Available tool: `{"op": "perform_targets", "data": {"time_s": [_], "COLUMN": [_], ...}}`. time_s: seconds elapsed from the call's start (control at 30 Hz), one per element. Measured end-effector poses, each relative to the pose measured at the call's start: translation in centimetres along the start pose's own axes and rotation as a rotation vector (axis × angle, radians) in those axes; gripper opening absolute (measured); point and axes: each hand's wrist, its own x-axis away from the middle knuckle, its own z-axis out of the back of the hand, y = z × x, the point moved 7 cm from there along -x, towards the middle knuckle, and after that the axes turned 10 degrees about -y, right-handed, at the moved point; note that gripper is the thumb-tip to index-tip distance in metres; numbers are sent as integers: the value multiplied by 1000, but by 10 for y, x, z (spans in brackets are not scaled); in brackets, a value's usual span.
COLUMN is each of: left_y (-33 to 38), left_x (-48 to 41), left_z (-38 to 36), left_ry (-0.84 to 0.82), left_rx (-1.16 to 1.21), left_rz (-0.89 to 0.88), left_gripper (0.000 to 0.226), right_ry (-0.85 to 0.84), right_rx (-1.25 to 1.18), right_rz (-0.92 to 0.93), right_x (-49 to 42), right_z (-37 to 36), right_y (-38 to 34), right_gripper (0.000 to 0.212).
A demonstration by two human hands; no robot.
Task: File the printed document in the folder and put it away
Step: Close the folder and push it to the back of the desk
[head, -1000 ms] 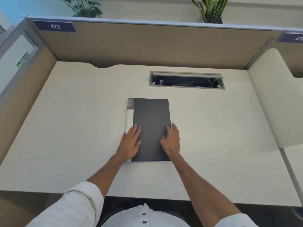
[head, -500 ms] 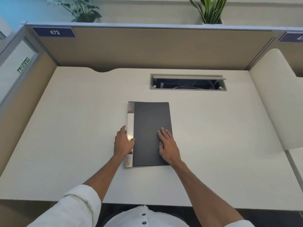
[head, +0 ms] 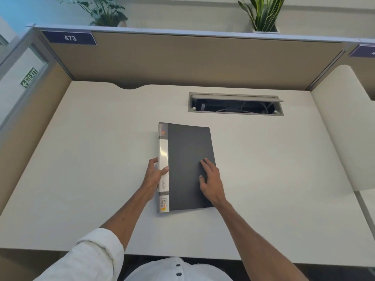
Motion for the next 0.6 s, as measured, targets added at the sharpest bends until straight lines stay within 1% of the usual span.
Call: {"op": "perform_targets", "data": {"time_s": [0.13,0.2,0.27,0.33,0.43,0.6], "left_y": [0,5,10,17,30,60], "left_x": [-4,-6,-10,-16,-25,-46], "left_z": [7,12,19,29,49,85], "left_ry": [-11,-41,-65,-70,-50,36], "left_rx": [89,113,128,129,136,177], "left_rz": [35,41,40,33,27,22], "left_gripper": [54,54,54,55,56,59], "right_ry": [245,317,320,283,276,301], "right_rx": [-301,-390,-483,-554,-636,-686], "right_rz": [-238,-304,-319,-324,-328,-310], "right_x": [-6,-11,-20,-33,-56,-100], "right_z": [19,24,24,21,17,14], "right_y": [13,16,13,6,-9,-46], "right_gripper": [57,51,42,33,28,22]}}
